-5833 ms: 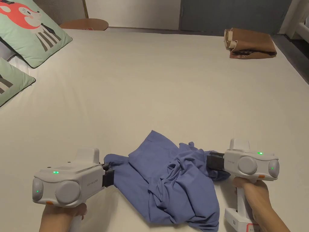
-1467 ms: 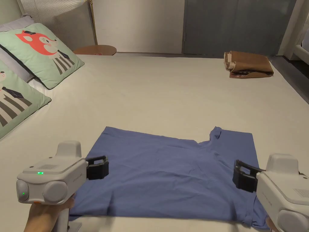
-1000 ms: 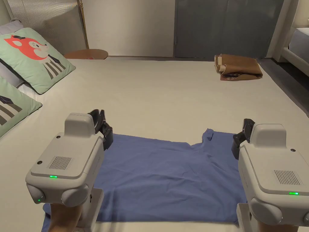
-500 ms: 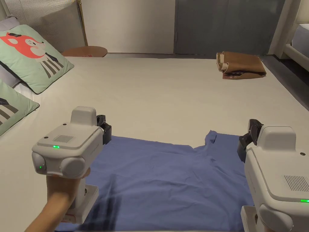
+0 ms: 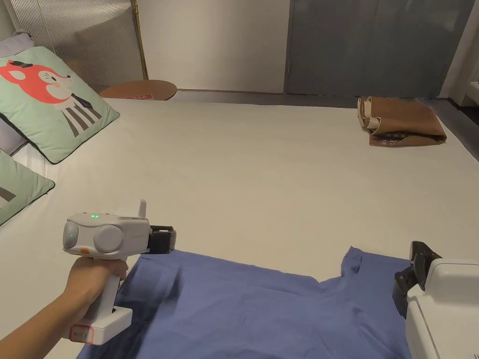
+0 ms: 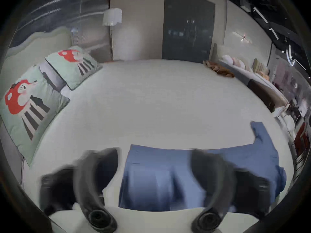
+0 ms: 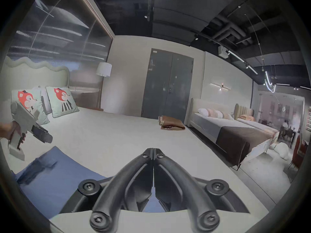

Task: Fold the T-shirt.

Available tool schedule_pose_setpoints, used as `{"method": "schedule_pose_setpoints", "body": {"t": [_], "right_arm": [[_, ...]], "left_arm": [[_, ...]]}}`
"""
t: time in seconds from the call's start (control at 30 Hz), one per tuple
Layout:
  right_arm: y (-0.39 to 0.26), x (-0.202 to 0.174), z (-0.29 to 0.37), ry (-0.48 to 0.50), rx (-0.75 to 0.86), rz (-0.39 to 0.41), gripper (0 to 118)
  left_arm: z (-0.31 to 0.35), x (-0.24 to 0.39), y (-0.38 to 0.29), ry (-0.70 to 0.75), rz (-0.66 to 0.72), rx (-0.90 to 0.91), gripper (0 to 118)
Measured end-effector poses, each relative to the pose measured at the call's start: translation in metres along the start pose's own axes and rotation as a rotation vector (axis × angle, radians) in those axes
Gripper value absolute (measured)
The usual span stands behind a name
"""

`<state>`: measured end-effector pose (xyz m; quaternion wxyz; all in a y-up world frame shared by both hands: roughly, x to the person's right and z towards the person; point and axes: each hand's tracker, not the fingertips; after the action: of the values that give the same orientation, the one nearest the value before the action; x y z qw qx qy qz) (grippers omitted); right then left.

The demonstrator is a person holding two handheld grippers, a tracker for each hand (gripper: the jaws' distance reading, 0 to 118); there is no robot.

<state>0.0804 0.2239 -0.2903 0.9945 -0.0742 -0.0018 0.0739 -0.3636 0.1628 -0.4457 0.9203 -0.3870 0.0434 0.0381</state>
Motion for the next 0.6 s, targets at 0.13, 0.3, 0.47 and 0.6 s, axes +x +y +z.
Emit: {"method": "schedule_pose_setpoints", "body": {"t": [0.13, 0.3, 0.47, 0.6], "right_arm": [[-0.014, 0.003, -0.019, -0.011, -0.048, -0.005, 0], [-0.027, 0.006, -0.029, -0.023, -0.087, 0.005, 0], [-0.032, 0.009, -0.029, -0.03, -0.109, 0.019, 0], [-0.032, 0.016, -0.029, -0.033, -0.124, 0.001, 0]], "left_arm": [[-0.043, -0.003, 0.004, 0.05, 0.005, -0.09, 107], [-0.072, -0.001, -0.002, 0.065, -0.018, -0.16, 67], [-0.075, 0.021, -0.02, 0.082, -0.128, -0.176, 5], [-0.067, 0.024, -0.021, 0.05, -0.112, -0.168, 1]]}}
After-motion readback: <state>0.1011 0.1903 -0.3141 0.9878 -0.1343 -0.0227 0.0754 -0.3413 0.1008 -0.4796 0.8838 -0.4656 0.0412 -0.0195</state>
